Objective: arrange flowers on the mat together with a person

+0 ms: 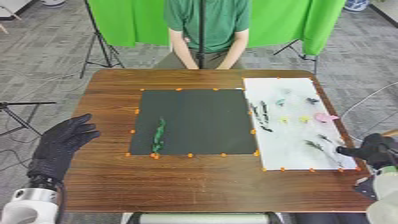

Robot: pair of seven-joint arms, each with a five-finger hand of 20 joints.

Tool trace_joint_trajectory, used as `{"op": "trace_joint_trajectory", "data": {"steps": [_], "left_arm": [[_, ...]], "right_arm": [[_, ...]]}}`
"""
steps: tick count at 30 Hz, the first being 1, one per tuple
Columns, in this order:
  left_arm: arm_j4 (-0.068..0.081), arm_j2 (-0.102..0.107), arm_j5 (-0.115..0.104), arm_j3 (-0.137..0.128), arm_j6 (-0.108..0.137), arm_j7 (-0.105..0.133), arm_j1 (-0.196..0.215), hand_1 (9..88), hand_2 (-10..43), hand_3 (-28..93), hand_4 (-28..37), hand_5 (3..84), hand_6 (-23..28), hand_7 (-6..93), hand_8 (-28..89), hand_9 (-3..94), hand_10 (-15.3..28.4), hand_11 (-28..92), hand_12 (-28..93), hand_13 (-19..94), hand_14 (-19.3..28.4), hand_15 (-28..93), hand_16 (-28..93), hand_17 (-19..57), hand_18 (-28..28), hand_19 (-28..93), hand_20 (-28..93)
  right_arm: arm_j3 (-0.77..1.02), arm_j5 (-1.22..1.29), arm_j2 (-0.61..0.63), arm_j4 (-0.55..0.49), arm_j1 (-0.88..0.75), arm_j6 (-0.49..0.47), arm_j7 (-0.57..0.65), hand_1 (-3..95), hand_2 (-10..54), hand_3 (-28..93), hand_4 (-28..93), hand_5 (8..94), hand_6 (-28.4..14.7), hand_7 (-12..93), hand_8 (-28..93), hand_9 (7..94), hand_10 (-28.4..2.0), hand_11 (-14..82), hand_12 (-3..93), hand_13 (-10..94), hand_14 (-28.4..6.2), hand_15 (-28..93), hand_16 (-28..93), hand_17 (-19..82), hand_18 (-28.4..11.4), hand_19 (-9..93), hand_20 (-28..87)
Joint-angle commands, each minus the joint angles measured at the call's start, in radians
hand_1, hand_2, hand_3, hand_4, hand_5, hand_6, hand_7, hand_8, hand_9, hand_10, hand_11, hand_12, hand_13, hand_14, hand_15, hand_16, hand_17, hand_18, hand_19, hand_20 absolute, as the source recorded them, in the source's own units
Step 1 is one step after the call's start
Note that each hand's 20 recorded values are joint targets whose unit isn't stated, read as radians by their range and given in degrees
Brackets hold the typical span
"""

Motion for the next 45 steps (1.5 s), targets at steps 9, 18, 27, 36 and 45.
{"op": "trace_joint_trajectory", "data": {"steps": [9,18,27,36,45], "left_arm": [[0.005,-0.005,-0.002,0.006,0.004,-0.009,0.003,30.9,7.9,69,-20.7,48.2,6.1,23.1,-9,43.6,16.7,35,18,40,19.1,50,-1,-0.3,24.1,60,6],[0.005,-0.004,-0.004,0.008,0.005,-0.008,0.005,30.9,7.9,69,-20.7,48.3,6.0,23.2,-9,43.6,16.7,35,18,40,19.2,50,-1,-0.3,24.1,60,6],[0.009,-0.004,-0.002,0.009,0.001,-0.013,0.001,30.9,7.9,69,-20.7,48.2,6.0,23.1,-9,43.6,16.6,35,18,40,19.2,50,-1,-0.3,24.1,60,6],[0.009,-0.002,0.001,0.006,-0.004,-0.022,-0.002,30.9,7.9,69,-20.6,48.2,6.0,23.2,-9,43.6,16.7,35,18,40,19.1,50,-1,-0.3,24.1,60,6],[0.001,0.003,0.002,-0.004,0.002,-0.024,0.015,30.9,7.9,69,-20.6,48.3,6.1,23.1,-9,43.6,16.7,35,18,40,19.2,50,-1,-0.3,24.1,60,6]], "right_arm": [[-0.07,-0.024,0.014,0.07,0.026,-0.052,-0.045,39.8,-9.5,44,-28,50.9,-2.7,53,-17,52.0,-14.0,55.6,39.5,50,-12.7,69,24,21,-19.2,67,35],[-0.116,0.045,0.002,0.115,0.023,-0.013,-0.133,56.9,-9.5,25,-26,66.2,1.9,60,-18,68.9,-10.4,61.9,39.1,65,-9.7,75,29,29,-17.0,71,36],[-0.125,0.217,-0.015,0.114,0.011,0.17,-0.222,40.8,-8.4,76,-28,77.1,3.2,54,15,80.7,-9.1,62.9,40.5,75,-9.2,79,31,34,-18.0,78,37],[-0.18,0.14,0.022,0.045,0.06,0.437,-0.259,38.7,-9.5,85,-25,81.5,1.7,58,16,85.5,-9.6,69.3,41.6,79,-10.4,86,31,37,-19.9,84,39],[-0.393,0.064,0.093,-0.007,0.318,0.569,-0.305,36.0,-8.6,87,-17,83.4,0.8,63,13,87.7,-9.9,72.7,41.9,82,-10.8,90,31,39,-20.9,87,40]]}}
